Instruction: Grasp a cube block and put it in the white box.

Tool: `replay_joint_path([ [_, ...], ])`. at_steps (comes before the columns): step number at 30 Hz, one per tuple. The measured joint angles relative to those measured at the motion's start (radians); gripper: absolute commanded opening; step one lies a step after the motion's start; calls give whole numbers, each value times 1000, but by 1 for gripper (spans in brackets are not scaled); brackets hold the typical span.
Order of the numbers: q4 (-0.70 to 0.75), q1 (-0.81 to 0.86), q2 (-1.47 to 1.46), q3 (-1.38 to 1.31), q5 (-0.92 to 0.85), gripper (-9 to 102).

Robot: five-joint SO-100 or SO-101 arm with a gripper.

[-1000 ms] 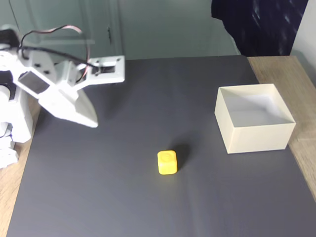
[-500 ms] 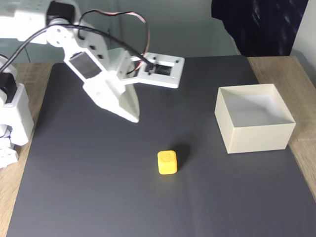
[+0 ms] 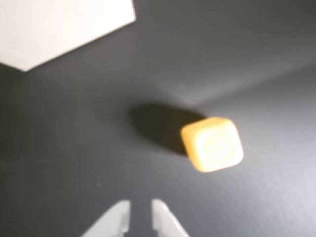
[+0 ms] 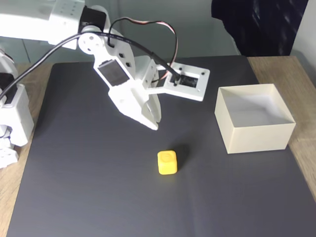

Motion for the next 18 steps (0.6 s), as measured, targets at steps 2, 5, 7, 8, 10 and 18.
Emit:
replay_joint_path([
  [2, 0, 12, -6, -5, 6, 7],
  [5, 2, 37, -6, -11, 23, 7],
  [7, 2, 49, -6, -14, 26, 8],
  [8, 2, 55, -12, -15, 26, 9],
  [10, -11, 69, -23, -14, 26, 10],
  [18, -48, 118, -64, -23, 18, 19],
])
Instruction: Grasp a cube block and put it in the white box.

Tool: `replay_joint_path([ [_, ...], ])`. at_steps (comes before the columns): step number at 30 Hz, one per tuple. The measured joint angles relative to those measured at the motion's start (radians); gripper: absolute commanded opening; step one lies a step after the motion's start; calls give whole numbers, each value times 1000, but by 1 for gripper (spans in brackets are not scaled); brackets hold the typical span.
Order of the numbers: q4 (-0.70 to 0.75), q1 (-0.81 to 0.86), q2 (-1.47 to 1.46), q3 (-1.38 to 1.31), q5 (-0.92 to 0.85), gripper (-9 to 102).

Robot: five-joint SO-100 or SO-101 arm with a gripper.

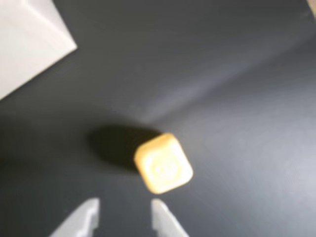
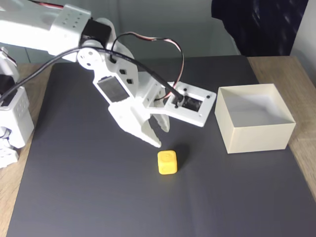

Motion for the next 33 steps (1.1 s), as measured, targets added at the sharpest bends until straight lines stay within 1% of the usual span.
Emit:
replay_joint_path([
  [10, -52, 44, -80, -15, -3, 26],
  [19, -54, 64, -161, -63, 5, 32],
  [24, -44, 67, -169, -61, 12, 34],
  [33, -12, 48, -163, -61, -5, 33],
])
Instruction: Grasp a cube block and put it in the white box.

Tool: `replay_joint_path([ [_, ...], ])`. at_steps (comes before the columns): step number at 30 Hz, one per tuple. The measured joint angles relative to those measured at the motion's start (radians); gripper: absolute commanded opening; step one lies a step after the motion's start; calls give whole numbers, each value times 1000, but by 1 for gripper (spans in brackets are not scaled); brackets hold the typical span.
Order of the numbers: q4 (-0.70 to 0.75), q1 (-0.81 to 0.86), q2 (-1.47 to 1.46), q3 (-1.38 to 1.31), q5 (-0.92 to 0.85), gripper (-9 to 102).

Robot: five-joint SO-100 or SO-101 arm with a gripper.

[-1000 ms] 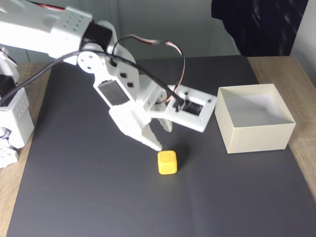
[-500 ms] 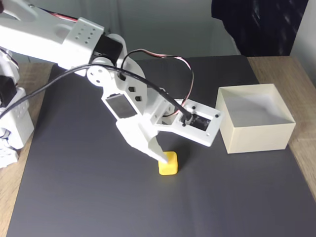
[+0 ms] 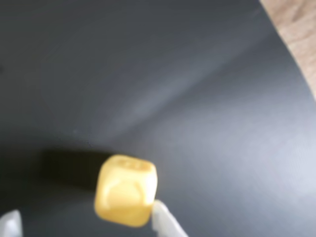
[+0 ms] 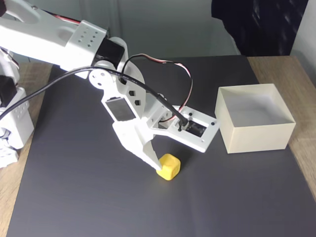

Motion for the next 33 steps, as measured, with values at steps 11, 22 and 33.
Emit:
replay_joint_path([
  [11, 15, 0, 0, 0, 0, 28],
  [22, 43, 31, 0, 0, 2, 26],
  [33, 9, 44, -72, 0, 12, 25],
])
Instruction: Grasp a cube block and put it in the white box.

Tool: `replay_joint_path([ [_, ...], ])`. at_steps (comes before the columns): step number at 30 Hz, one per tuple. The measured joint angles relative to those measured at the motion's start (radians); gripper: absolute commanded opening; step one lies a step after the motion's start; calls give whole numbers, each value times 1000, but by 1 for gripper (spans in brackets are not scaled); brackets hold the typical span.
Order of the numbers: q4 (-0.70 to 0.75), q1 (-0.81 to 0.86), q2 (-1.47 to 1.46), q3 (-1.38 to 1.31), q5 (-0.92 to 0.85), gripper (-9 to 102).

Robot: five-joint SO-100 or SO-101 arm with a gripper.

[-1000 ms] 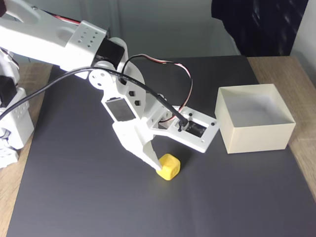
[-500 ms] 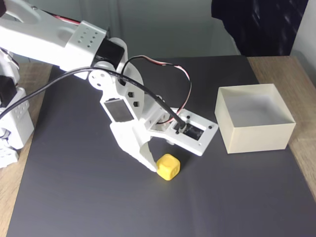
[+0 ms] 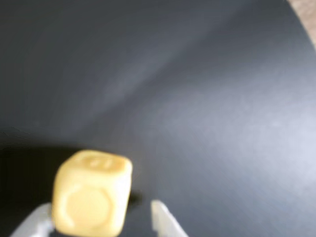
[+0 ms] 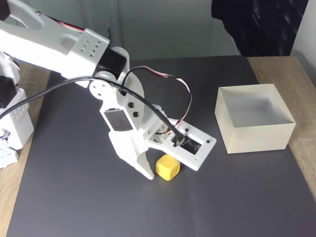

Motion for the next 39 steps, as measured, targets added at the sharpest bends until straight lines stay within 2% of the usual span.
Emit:
replay_joint_path([
  [12, -25, -17, -64, -54, 0, 19],
  [19, -31, -61, -67, -55, 6, 0],
  [31, -31, -89, -66, -57, 8, 0],
  [39, -31, -189, 52, -57, -3, 0],
])
